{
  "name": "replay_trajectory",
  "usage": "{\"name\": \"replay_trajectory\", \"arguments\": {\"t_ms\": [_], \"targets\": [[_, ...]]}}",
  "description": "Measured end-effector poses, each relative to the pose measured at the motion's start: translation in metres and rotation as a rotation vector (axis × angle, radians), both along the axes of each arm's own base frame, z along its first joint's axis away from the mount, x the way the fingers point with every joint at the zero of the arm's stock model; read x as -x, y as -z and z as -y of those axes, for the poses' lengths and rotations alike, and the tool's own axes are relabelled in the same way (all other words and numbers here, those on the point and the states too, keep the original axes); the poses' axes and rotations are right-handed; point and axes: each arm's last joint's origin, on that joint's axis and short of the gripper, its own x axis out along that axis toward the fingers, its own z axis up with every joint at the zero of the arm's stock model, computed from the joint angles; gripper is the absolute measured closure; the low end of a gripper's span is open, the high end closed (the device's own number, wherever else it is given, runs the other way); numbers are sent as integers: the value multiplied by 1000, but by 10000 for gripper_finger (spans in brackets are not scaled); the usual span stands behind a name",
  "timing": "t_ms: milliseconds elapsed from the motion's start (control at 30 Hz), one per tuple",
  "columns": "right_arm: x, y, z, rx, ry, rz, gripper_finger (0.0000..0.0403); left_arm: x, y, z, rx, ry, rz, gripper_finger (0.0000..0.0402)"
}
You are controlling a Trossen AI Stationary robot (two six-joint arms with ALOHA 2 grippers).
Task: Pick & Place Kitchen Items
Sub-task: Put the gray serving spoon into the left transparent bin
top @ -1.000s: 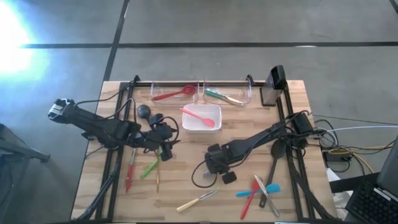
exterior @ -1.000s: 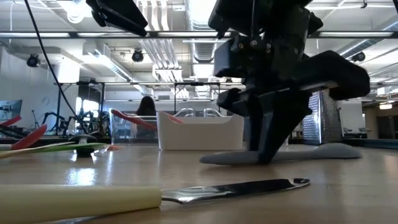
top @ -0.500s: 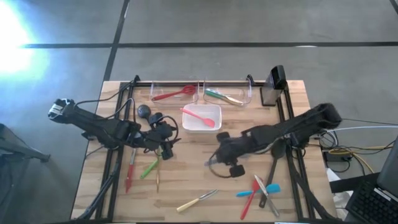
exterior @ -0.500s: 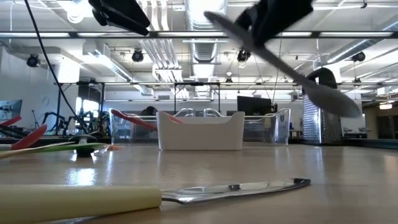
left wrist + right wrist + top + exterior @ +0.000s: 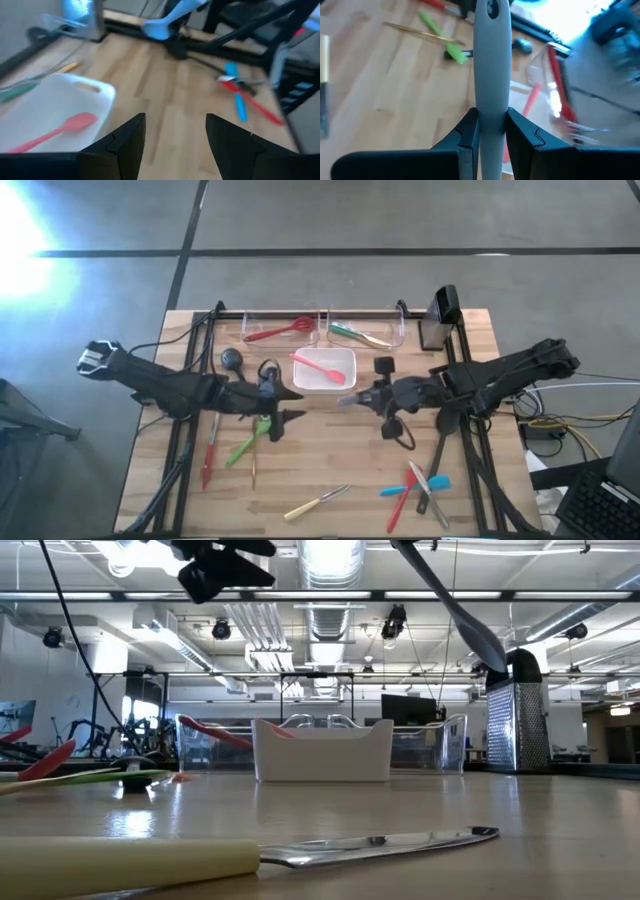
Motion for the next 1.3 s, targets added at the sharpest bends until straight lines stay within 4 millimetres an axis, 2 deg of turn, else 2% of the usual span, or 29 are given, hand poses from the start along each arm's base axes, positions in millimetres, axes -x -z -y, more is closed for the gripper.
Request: {"name": "replay_trajectory", "arguments": {"t_ms": [133,233,433,600,733,833,1000,1300], "targets": [[-5,7,0,34,12,-29,349,-3,0,-11,63,16,4,190],[-13,19,-2,58,15,-84,349,-5,-9,-20,101,51,-16,190],[-36,47,-7,155,33,-207,349,-11,-23,-42,188,77,-212,190],[-61,49,-13,267,56,-275,349,-23,-25,-56,343,118,-359,188],[-83,54,-19,343,23,-376,349,-39,-30,-61,485,280,-373,188],[-97,55,-24,370,6,-437,349,-48,-29,-65,540,309,-411,188],[-107,49,-34,405,-10,-477,349,-58,-12,-72,587,303,-549,188],[-121,44,-42,421,-34,-458,349,-71,2,-75,604,358,-564,189]]}}
